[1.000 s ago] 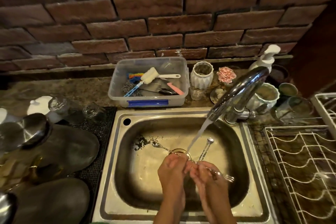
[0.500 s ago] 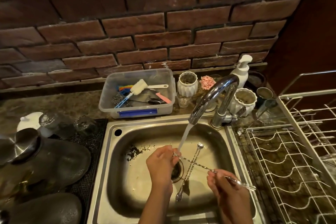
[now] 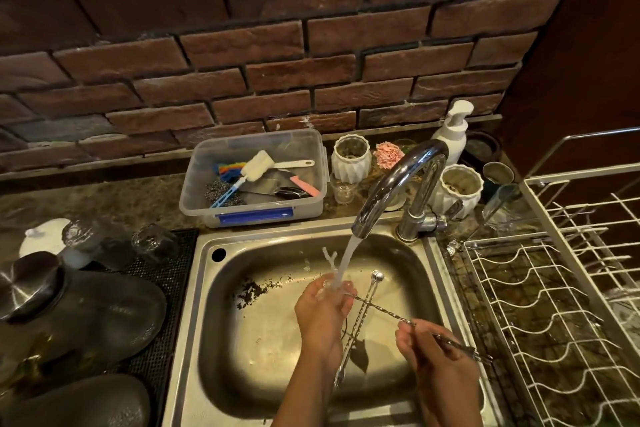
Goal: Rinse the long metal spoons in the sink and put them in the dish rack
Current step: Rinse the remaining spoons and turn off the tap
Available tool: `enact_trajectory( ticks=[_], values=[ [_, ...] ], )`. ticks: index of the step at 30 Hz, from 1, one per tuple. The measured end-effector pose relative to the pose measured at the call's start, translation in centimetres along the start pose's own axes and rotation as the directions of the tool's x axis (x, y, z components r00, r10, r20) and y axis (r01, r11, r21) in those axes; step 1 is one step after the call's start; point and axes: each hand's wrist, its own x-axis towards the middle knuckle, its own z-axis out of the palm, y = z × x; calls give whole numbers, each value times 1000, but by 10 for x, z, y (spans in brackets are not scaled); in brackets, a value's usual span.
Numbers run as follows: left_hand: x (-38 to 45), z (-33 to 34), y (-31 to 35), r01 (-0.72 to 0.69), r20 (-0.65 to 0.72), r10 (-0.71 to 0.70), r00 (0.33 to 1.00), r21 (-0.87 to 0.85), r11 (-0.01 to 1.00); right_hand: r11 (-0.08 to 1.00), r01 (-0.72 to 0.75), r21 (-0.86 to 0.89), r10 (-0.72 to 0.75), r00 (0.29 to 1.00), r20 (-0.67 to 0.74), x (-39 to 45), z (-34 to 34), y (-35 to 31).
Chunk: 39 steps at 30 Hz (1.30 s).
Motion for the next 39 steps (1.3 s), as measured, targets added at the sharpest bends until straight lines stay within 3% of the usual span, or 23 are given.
enact_trajectory(
  ticks=[12, 28, 35, 39],
  values=[
    [3, -1, -6, -59, 24, 58, 998, 51, 997, 997, 46, 54, -46, 999, -14, 7, -2, 3],
    [-2, 6, -7, -92, 12, 92, 996, 22, 995, 997, -35, 69, 35, 999, 8, 4, -5, -3],
    [1, 1, -14, -119, -168, 105, 980, -75, 990, 991, -45, 125, 42, 999, 30, 4, -3, -2],
    [0, 7, -17, -160, -201, 137, 970, -102, 982, 989, -46, 144, 45, 999, 15, 4, 0, -2]
  ],
)
